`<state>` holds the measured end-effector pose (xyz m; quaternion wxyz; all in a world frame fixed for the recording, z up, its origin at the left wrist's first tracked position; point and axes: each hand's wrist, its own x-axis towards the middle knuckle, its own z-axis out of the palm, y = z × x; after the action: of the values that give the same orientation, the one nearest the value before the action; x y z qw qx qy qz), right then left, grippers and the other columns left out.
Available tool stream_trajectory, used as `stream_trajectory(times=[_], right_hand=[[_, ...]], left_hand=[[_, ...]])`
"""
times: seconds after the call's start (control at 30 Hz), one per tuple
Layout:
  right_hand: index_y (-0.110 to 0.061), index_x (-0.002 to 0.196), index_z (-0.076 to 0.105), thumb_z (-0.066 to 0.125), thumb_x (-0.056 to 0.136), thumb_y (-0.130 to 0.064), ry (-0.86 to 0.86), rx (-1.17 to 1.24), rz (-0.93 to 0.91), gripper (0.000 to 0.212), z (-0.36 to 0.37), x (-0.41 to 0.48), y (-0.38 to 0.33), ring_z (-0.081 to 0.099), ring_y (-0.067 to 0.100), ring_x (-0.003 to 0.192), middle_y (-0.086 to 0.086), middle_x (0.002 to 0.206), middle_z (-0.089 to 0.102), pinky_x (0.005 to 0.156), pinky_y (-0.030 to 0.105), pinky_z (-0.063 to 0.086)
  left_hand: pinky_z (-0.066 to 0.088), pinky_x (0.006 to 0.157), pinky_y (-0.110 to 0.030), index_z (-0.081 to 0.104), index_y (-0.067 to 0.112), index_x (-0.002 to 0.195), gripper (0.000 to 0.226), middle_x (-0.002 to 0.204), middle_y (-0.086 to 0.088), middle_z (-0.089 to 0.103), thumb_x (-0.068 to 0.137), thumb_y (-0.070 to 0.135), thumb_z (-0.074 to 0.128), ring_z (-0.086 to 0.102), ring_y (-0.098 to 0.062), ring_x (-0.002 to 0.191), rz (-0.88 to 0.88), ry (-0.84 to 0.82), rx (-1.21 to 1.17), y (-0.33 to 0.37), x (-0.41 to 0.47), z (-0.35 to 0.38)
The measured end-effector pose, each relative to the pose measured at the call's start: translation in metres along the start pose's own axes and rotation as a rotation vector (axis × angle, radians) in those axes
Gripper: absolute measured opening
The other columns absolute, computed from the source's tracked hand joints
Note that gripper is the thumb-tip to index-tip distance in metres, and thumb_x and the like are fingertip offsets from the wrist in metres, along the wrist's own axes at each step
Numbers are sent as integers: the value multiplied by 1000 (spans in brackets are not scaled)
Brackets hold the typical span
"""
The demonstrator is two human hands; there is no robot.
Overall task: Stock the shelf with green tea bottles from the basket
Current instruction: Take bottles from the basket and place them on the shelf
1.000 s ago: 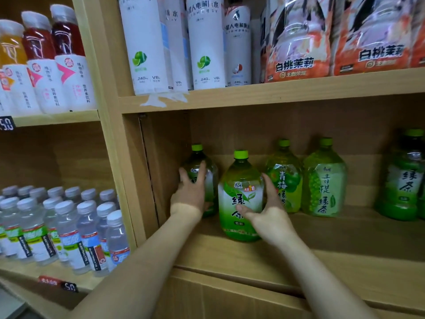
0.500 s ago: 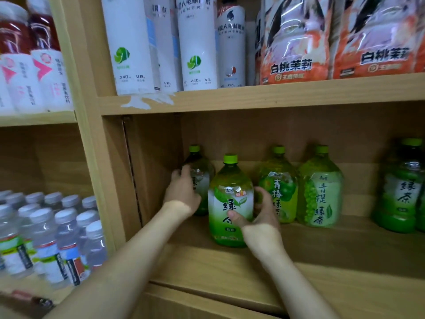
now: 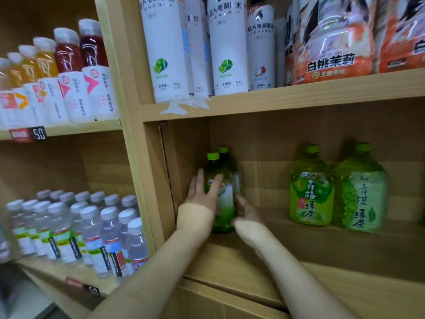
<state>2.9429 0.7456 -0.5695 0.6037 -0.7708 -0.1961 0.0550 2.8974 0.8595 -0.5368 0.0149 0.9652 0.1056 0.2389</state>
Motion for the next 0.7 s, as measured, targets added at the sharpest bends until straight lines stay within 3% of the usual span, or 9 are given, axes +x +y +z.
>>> stream_trajectory(times=[0.23, 0.37, 0.43, 0.53, 0.63, 0.7], right_hand=[[-24, 151, 18, 49, 85, 10, -195, 59, 75, 80, -22, -17, -8, 31, 22, 140, 4, 154, 30, 101, 30, 34], [-27, 148, 26, 56, 89, -8, -105, 27, 36, 69, -49, -46, -8, 40, 17, 134, 0, 150, 38, 109, 32, 36], [-27, 143, 36, 59, 89, -14, 7, -33, -13, 60, -75, -64, -11, 51, 17, 124, 1, 139, 51, 106, 40, 43], [-30, 128, 49, 59, 89, -17, 90, -185, -96, 42, -120, -100, -25, 61, 16, 104, 0, 117, 63, 94, 38, 51], [-29, 120, 58, 59, 90, -21, 133, -484, -176, 32, -163, -145, -41, 61, 10, 92, -9, 104, 66, 85, 25, 47], [-30, 121, 59, 59, 90, -24, 160, -695, -191, 32, -189, -178, -49, 60, 10, 93, -12, 101, 66, 87, 26, 46]], left_hand=[[28, 109, -47, -1, 27, 146, 80, 157, -19, -3, 91, 21, 55, 5, -36, 144, -54, 5, 216, 14, 1, -7], [27, 110, -47, 4, 23, 147, 85, 158, -15, -2, 85, 18, 61, 2, -33, 144, -73, 19, 166, 31, -10, -19], [34, 110, -45, 12, 23, 148, 82, 158, -11, 6, 84, 21, 63, 11, -31, 144, -42, 83, 34, 48, -22, -23], [45, 101, -39, 39, 21, 140, 60, 148, -7, 36, 84, 20, 62, 42, -27, 130, 75, 181, -269, 84, -40, -28], [47, 91, -30, 66, 20, 113, 29, 116, -2, 61, 85, 15, 60, 59, -17, 104, 231, 234, -589, 123, -62, -39], [50, 81, -26, 73, 21, 95, 19, 96, 7, 67, 84, 10, 62, 62, -5, 85, 335, 253, -789, 150, -83, -52]])
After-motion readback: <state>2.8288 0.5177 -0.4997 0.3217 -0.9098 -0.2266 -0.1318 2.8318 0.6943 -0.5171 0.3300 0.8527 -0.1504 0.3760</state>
